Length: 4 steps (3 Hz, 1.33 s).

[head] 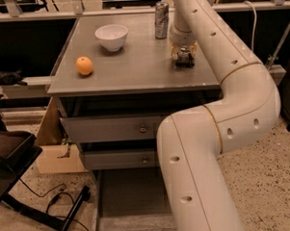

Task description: Place rxbar chocolate into bottom drawer

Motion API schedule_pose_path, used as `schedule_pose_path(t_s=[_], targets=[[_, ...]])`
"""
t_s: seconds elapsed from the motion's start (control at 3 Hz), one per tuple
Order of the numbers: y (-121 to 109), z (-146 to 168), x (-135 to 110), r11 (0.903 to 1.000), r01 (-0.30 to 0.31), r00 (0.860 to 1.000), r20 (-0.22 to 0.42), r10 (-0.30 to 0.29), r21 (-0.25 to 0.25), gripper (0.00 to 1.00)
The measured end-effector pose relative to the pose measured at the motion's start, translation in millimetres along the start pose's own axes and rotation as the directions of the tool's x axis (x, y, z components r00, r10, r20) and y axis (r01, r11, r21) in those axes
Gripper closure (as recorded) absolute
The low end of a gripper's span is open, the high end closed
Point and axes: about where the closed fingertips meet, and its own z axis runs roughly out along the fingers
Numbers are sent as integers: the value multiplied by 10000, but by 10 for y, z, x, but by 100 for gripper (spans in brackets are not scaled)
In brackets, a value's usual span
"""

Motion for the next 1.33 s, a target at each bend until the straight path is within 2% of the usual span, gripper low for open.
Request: schedule_pose_path(t_s=[1.0,1.33], targets=[[92,-197,-8,10000,0,10000,26,0,7,100],[-335,-786,157,9998,205,9993,299,-204,-44,100]])
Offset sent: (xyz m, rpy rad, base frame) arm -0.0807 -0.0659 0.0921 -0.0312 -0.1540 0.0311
